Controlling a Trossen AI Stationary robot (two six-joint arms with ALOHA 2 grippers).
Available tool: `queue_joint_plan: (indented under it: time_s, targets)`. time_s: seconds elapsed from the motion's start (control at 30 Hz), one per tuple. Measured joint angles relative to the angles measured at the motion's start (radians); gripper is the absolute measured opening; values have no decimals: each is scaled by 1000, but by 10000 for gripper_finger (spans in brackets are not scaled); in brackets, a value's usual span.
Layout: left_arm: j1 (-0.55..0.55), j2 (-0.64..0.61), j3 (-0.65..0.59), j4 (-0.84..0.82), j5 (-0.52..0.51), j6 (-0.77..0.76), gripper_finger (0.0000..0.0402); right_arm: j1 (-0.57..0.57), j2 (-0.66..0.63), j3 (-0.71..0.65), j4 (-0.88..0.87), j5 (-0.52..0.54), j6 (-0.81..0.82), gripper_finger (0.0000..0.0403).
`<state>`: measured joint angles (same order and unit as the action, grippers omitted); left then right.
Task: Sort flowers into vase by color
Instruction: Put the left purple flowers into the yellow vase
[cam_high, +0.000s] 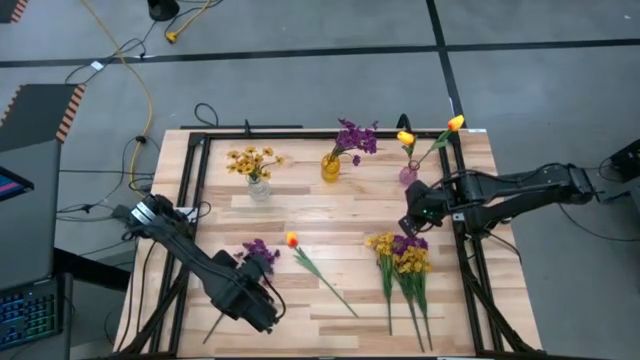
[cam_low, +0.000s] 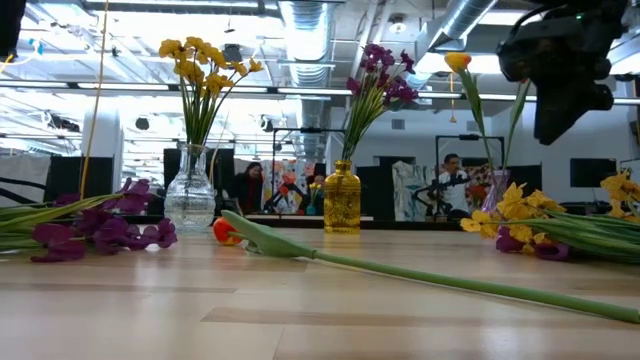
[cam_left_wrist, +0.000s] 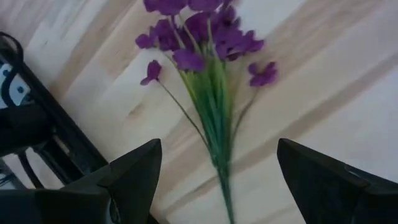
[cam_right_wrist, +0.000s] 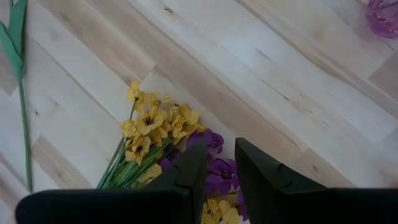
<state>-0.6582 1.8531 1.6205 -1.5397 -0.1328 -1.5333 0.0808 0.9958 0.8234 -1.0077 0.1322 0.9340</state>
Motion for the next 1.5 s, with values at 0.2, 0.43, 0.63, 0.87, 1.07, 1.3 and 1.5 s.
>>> queue_joint_plan:
  time_s: [0.2, 0.43, 0.63, 0.87, 1.07, 1.3, 1.5]
  targets:
    - [0, -1, -134, 118, 10, -1, 307, 24, 0, 0, 0, 0, 0, 113]
    - [-3, -1, -299, 314, 30, 1, 307, 48, 0, 0, 0, 0, 0, 113]
    - [-5, -1, -387, 362, 35, -20, 307, 51, 0, 0, 0, 0, 0, 113]
    - [-5, -2, -471, 434, 29, -37, 307, 51, 0, 0, 0, 0, 0, 113]
    - [-5, -8, -517, 512, 23, -18, 307, 51, 0, 0, 0, 0, 1, 113]
    - [-6, -7, -521, 529, 18, 4, 271, 51, 0, 0, 0, 0, 1, 113]
    - [-5, -5, -522, 568, 19, 30, 180, 51, 0, 0, 0, 0, 1, 113]
